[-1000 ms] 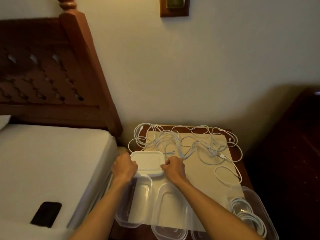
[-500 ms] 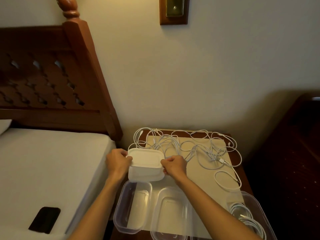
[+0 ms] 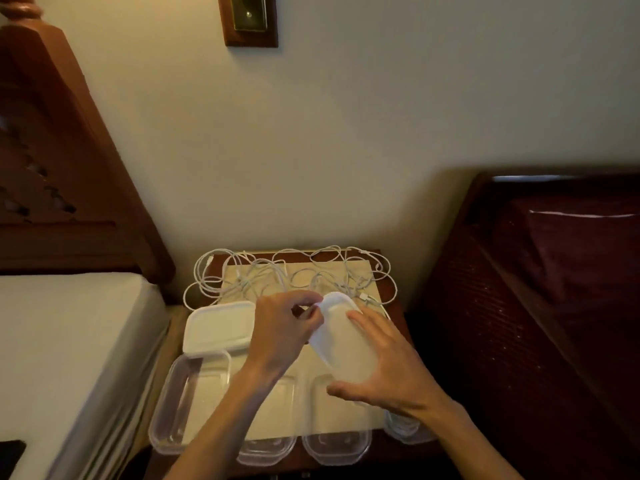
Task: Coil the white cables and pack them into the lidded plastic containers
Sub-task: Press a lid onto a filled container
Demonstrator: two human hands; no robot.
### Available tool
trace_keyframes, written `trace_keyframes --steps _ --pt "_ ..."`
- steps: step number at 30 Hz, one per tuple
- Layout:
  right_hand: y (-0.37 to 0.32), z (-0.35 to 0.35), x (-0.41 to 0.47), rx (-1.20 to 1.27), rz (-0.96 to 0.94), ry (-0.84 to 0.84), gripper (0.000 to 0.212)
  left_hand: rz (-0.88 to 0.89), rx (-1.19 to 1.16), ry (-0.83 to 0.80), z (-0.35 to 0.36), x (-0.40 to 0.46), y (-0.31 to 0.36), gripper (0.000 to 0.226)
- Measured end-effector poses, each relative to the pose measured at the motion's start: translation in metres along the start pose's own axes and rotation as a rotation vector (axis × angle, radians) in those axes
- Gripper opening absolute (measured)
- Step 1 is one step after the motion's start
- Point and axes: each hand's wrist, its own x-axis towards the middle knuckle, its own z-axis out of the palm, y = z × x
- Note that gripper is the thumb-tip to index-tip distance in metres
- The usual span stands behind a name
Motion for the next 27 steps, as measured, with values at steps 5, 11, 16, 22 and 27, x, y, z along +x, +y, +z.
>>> trace_keyframes --steps 5,11,16,22,27 --pt "0.051 0.017 -0.044 -0.026 0.265 0.204 0.113 0.106 0.105 -0.079 0.072 -0.031 -0.015 0.027" --pt "0.076 0.052 -0.051 -0.135 0.443 0.215 0.106 0.080 0.520 -0.186 0.110 -0.082 -0.059 0.038" --pt "0.074 0.067 -0.048 -0.195 0.467 0.182 0.106 -0.008 0.643 -0.311 0.117 -0.099 -0.070 0.047" --pt "0.078 0.075 -0.047 -0.211 0.480 0.133 0.100 -0.035 0.610 -0.348 0.119 -0.100 -0.070 0.059" --pt "0.087 0.077 -0.047 -0.174 0.382 0.163 0.064 0.038 0.530 -0.396 0.123 -0.087 -0.060 0.069"
